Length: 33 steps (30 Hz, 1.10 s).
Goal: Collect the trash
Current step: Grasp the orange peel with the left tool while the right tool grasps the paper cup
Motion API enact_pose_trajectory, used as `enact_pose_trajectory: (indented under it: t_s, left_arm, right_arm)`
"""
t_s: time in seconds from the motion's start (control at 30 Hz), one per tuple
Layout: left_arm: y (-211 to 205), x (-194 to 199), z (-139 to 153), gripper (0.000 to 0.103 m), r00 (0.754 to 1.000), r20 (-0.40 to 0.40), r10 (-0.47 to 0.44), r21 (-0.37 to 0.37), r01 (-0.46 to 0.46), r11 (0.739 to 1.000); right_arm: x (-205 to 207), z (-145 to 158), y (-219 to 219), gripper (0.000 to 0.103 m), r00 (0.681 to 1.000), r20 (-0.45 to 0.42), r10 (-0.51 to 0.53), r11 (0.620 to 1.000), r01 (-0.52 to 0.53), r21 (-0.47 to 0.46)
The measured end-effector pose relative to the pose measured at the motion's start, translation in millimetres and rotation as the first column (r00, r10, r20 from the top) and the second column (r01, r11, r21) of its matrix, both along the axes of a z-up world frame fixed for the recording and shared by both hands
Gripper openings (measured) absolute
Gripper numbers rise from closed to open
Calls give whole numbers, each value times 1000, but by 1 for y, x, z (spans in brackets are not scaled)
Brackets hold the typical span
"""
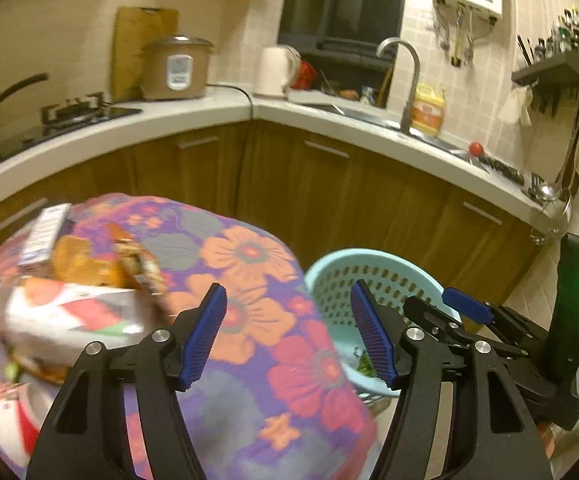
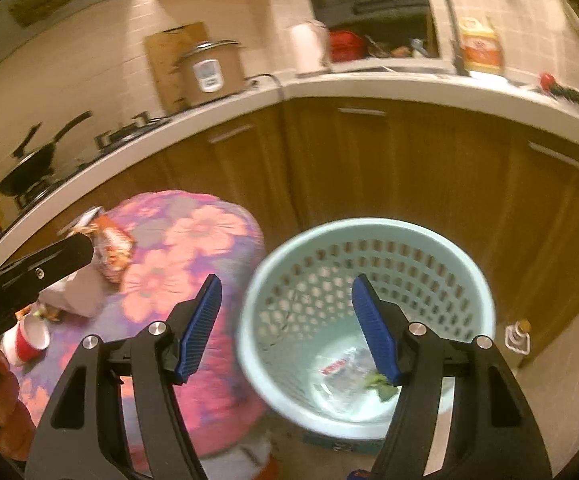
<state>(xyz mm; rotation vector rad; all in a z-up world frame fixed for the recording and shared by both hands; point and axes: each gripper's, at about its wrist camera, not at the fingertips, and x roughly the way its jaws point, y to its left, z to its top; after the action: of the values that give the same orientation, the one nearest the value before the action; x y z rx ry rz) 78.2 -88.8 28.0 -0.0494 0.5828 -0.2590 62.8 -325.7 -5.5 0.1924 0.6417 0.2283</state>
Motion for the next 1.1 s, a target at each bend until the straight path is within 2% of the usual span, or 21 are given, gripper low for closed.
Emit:
enact_pose_trajectory:
  t_s: [0.27,0.5,0.6,0.67,0.73,0.8,0.9,1.0,1.1]
  left_arm:
    - [71,-41,20,65,991,52,126,-30,-125,992]
    - [151,-75,30,65,959,87,270,-37,-267,963]
    - [185,-88,32,65,921,100,377,-9,-378,926]
    - [207,-96,30,65,873,110,476,40,-482,875]
    - [230,-100,25,65,839,103,535,60,-542,838]
    - [252,-102,23,65,818,92,568,59,-574,817]
    - [287,-97,12,65,800,50,598,70,-600,797]
    - [319,-90,-8,65,799,-26,601,62,-599,798]
    - [346,-78,-29,65,787,-110,607,41,-607,794]
  right_arm:
    - [-15,15,74,64,989,24,144,990,-144,-11]
    - [-34,23,143,64,955,23,295,955,-295,1]
    - [-43,21,179,64,928,0,374,927,-374,3]
    - [-49,20,199,64,911,-11,411,911,-411,-10]
    - [-55,19,224,63,893,-17,449,893,-449,-37]
    - [-59,20,243,63,874,-22,485,873,-486,-41]
    - [-57,19,267,63,854,-38,519,853,-521,-43]
    - [-50,12,285,63,837,-73,542,838,-545,-31]
    - [-43,3,299,63,823,-114,557,827,-562,-17]
